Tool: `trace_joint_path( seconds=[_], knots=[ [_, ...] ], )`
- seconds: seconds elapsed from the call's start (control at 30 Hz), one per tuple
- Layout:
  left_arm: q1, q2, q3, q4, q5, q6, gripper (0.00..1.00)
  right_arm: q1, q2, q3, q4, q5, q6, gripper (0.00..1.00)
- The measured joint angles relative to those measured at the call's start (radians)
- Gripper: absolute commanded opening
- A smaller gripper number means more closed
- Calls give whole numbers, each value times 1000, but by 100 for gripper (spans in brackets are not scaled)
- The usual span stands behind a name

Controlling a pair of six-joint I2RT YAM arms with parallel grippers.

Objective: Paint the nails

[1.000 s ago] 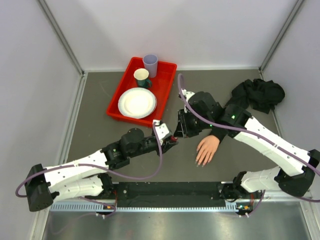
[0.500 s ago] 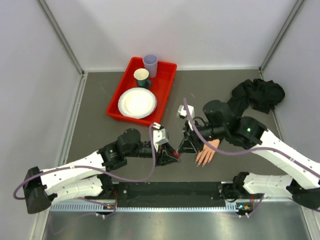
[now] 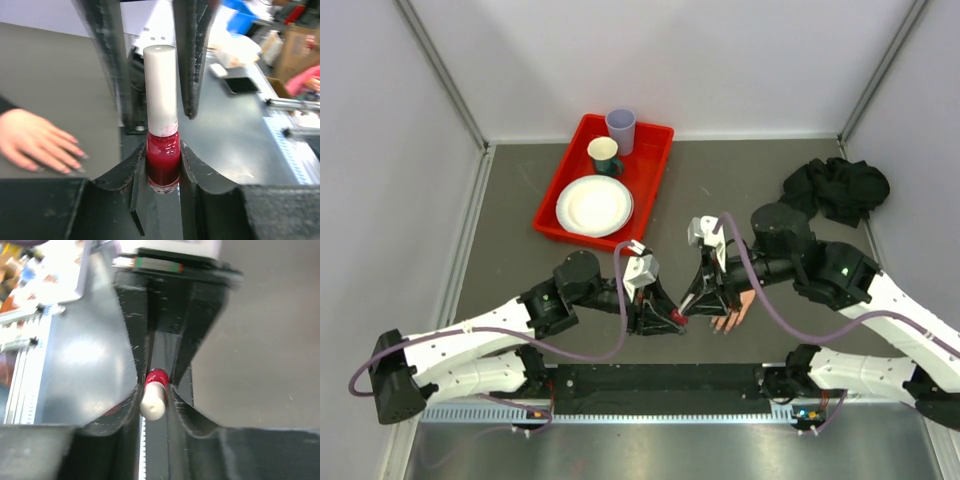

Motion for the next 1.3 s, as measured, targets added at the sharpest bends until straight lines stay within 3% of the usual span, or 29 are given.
trace_joint_path(
  seconds=[0.07,0.17,0.4,0.5,0.63,0.7,1.23,1.3],
  knots=[
    [-2,-2,11,-26,-66,42,0,0,-12,0,0,81,45,60],
    [-7,-13,20,-68,-196,105,0,0,-16,9,-16,243,137,66],
    [-9,-6,28,-140,-462,224,0,-1,14,82,-100,556,451,63],
    [-9,8,28,-149,-529,253,0,-1,50,121,-134,580,533,63],
    [-9,13,16,-143,-570,264,0,-1,138,179,-164,602,605,46],
    [-9,13,6,-138,-578,265,0,-1,163,179,-178,604,622,43],
    [-9,11,-14,-132,-589,266,0,-1,232,178,-188,550,647,40],
    [-9,7,-14,-132,-588,266,0,-1,235,177,-187,544,647,33]
  ],
)
